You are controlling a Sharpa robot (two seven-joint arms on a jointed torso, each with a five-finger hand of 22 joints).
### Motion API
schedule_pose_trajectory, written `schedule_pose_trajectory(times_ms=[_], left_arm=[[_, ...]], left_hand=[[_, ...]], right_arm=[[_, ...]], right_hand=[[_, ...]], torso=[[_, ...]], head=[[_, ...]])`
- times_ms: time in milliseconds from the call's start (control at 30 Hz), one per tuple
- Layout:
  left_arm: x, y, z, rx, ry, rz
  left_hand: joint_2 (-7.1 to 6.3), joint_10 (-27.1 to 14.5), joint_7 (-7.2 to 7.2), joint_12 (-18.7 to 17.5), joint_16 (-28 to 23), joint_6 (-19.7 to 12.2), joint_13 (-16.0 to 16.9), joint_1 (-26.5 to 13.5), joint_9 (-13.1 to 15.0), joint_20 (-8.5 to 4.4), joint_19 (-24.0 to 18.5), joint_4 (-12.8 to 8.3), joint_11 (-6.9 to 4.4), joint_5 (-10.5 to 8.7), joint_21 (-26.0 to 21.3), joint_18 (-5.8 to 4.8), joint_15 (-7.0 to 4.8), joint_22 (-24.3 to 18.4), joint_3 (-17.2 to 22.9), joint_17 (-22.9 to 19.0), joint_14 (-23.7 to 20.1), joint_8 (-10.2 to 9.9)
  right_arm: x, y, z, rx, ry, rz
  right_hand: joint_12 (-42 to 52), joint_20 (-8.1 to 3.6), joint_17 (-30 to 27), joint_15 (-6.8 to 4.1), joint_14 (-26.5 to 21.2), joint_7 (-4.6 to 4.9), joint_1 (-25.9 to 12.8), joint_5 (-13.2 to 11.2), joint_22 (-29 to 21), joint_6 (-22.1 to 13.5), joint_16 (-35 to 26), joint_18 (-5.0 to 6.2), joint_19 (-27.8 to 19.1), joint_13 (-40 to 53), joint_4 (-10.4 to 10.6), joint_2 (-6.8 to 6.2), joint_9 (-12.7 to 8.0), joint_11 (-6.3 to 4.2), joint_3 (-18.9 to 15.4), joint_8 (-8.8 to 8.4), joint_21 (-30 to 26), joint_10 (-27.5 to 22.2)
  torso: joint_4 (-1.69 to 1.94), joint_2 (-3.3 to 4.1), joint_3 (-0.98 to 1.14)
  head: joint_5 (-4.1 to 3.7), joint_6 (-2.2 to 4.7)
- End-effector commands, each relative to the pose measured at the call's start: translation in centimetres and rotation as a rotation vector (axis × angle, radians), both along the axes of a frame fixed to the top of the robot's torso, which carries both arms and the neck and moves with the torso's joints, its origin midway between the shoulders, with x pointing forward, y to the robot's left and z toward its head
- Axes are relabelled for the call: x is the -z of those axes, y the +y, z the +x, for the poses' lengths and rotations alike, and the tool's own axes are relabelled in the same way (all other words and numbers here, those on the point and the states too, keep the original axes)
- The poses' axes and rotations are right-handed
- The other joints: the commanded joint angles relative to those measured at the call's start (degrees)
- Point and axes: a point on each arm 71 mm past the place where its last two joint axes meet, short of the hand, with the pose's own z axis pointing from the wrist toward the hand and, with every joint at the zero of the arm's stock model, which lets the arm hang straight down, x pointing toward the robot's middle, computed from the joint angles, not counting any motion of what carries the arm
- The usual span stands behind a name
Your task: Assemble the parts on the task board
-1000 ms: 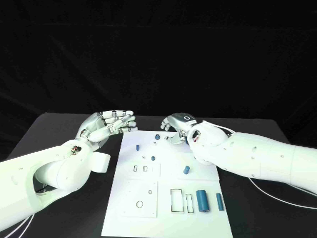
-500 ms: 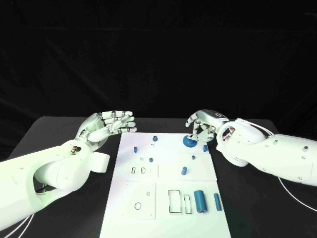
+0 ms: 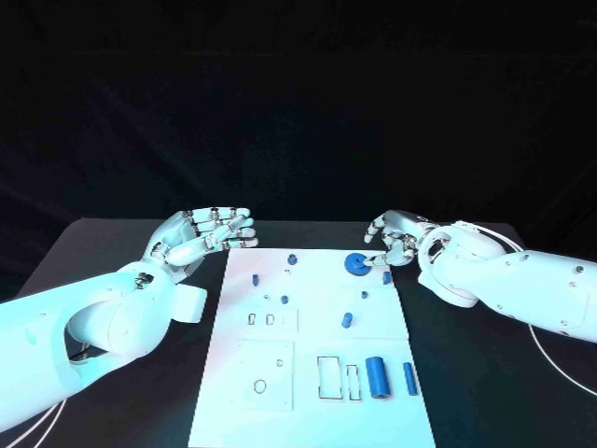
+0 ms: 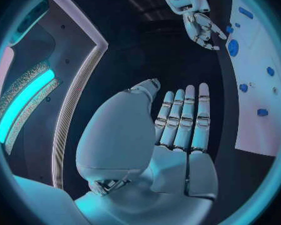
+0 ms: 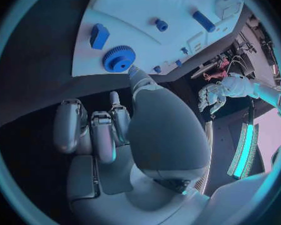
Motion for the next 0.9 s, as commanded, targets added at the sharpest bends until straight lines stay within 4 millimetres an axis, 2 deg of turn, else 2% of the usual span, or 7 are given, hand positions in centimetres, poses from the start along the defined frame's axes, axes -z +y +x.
schedule_pose_trajectory(times_ms=[33, 133, 333, 900], left_arm=[[-0.1, -0.3, 0.0, 0.022, -0.005, -0.015], [-0.1, -0.3, 0.0, 0.022, -0.004, -0.015], [-0.1, -0.3, 0.0, 0.021, -0.004, -0.014], [-0.1, -0.2, 0.1, 0.021, -0.002, -0.013]], left_hand=[[-0.4, 0.0, 0.89, -0.3, -0.3, -0.4, -0.1, 0.1, 0.1, 0.13, 0.1, 0.0, 0.32, -0.35, -0.2, 0.77, -0.02, -0.1, 0.5, 0.1, -0.4, -0.2], [-0.4, 0.0, 0.89, -0.3, -0.3, -0.4, -0.1, 0.1, 0.1, 0.13, 0.1, 0.0, 0.32, -0.35, -0.2, 0.77, -0.02, -0.1, 0.5, 0.1, -0.4, -0.2], [-0.4, 0.0, 0.89, -0.3, -0.3, -0.4, -0.1, 0.1, 0.1, 0.13, 0.1, 0.0, 0.32, -0.35, -0.2, 0.77, -0.02, -0.1, 0.5, 0.1, -0.4, -0.2], [-0.4, 0.0, 0.89, -0.3, -0.3, -0.4, -0.1, 0.1, 0.1, 0.13, 0.1, 0.0, 0.32, -0.35, -0.2, 0.77, -0.02, -0.1, 0.5, 0.1, -0.4, -0.2]], right_arm=[[0.7, 0.1, 0.2, -0.004, 0.061, -0.012], [1.1, 0.2, 0.3, -0.002, 0.07, -0.02], [1.9, 0.4, 0.4, -0.001, 0.09, -0.017], [2.1, 1.1, 0.3, -0.01, 0.102, 0.008]], right_hand=[[0.7, 0.1, 10.5, 0.31, 5.0, -0.07, 0.6, 0.1, 0.4, -0.4, 0.4, -0.77, 0.6, 3.0, 0.2, 0.09, 0.1, 0.03, -0.4, 0.36, 0.5, 0.8], [0.8, 0.11, 10.7, 0.33, 5.1, -0.07, 0.7, 0.1, 0.7, -0.4, 0.5, -0.82, 0.7, 3.1, 0.4, 0.13, 0.1, 0.04, -0.4, 0.43, 0.7, 0.8], [1.0, 0.14, 11.0, 0.36, 5.1, -0.05, 0.7, 0.1, 0.9, -0.4, 0.6, -0.86, 0.8, 3.4, 0.7, 0.29, 0.1, 0.07, -0.6, 0.58, 0.9, 0.9], [1.7, 0.19, 11.4, 0.39, 5.2, -0.09, 0.8, 0.1, 1.7, -0.1, 0.7, -1.01, 1.2, 4.3, 1.1, 1.07, 0.2, 0.05, -0.5, 1.06, 1.5, 1.4]], torso=[[0.05, 0.02, -0.1], [0.11, 0.06, -0.11], [-0.02, 0.03, -0.08], [-0.02, -0.02, -0.08]], head=[[0.08, -0.08], [0.17, -0.28], [0.34, -0.52], [0.41, -0.82]])
